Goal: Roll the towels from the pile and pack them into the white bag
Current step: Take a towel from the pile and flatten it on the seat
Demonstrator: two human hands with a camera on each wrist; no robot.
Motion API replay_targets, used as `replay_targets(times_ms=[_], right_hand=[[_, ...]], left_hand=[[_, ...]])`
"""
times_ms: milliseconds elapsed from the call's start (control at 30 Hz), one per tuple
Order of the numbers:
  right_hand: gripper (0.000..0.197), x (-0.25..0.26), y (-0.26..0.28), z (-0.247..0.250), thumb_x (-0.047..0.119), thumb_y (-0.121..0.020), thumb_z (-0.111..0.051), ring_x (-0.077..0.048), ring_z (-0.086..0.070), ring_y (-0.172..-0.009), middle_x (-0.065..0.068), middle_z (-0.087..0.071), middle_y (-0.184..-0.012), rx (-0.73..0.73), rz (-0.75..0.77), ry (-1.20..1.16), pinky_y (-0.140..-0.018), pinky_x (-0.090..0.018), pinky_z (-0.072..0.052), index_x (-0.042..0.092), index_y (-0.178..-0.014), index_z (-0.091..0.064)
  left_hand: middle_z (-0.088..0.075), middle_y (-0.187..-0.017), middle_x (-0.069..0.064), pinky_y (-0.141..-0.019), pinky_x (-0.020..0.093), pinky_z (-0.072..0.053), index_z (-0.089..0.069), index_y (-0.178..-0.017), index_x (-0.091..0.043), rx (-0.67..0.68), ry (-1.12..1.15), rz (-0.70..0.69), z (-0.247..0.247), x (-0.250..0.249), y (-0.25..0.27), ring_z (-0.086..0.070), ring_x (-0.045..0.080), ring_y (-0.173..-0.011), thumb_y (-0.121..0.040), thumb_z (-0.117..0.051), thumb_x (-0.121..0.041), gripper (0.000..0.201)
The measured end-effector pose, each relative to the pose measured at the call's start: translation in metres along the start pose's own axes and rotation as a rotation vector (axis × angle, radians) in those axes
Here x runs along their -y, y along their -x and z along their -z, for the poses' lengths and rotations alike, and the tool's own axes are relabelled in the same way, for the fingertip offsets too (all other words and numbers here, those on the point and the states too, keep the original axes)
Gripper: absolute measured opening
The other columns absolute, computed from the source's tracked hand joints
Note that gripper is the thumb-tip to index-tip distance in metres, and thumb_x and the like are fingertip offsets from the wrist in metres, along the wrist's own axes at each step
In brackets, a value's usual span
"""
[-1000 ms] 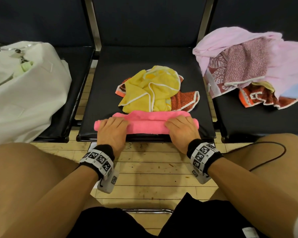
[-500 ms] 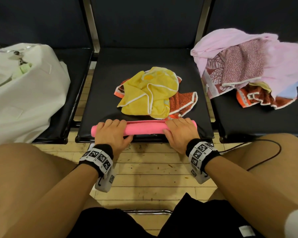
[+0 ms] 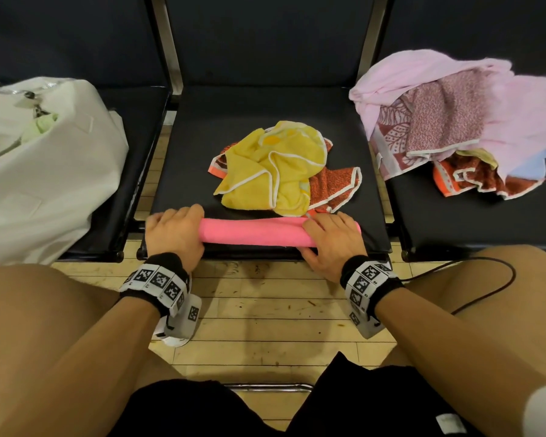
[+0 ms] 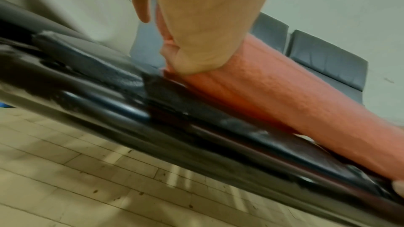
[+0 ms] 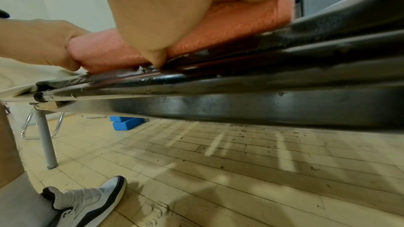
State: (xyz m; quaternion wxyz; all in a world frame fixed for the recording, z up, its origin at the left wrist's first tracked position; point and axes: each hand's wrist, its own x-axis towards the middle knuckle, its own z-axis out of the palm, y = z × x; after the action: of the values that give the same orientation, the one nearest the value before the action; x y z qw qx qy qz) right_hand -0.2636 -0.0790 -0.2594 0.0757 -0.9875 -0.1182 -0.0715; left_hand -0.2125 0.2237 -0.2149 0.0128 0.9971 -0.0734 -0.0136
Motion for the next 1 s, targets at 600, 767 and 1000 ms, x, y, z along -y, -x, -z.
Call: replay_targets(times_ms=[600,767,1000], right_hand=[[0.063,0.003,0.001,0.002,0.049,-0.082,-0.054,-0.027,-0.056,-0.092,-0.004,-0.061,-0.105,-0.073,0.024,0.024,-0.087,-0.043,-0.042,0.013,-0.134,-0.05],[0.062,0.001,0.003,-0.002,0.055,-0.084,-0.053,-0.028,-0.055,-0.09,-0.005,-0.061,-0.102,-0.09,0.013,0.05,-0.085,-0.042,-0.04,0.01,-0.127,-0.058],[0.034,-0.003,0.004,-0.006,0.039,-0.081,-0.063,-0.026,-0.056,-0.095,-0.001,-0.061,-0.104,-0.139,0.078,0.041,-0.087,-0.039,-0.039,0.019,-0.108,-0.062]], left_hand=[[-0.037,-0.155,0.0,-0.121,0.053,-0.006,-0.037,-0.149,-0.027,0.077,0.094,-0.258,-0.017,-0.028,0.007,-0.028,0.021,-0.146,-0.073,-0.059,-0.046,0.081],[-0.054,-0.139,-0.002,-0.119,0.047,-0.021,-0.039,-0.148,-0.029,0.078,0.08,-0.216,-0.026,-0.022,-0.004,-0.046,0.021,-0.131,-0.074,-0.063,-0.068,0.087],[-0.056,-0.098,-0.003,-0.102,0.045,-0.038,-0.059,-0.1,-0.025,0.049,0.026,-0.16,-0.023,-0.02,-0.004,-0.055,0.023,-0.1,-0.064,-0.058,-0.074,0.061]])
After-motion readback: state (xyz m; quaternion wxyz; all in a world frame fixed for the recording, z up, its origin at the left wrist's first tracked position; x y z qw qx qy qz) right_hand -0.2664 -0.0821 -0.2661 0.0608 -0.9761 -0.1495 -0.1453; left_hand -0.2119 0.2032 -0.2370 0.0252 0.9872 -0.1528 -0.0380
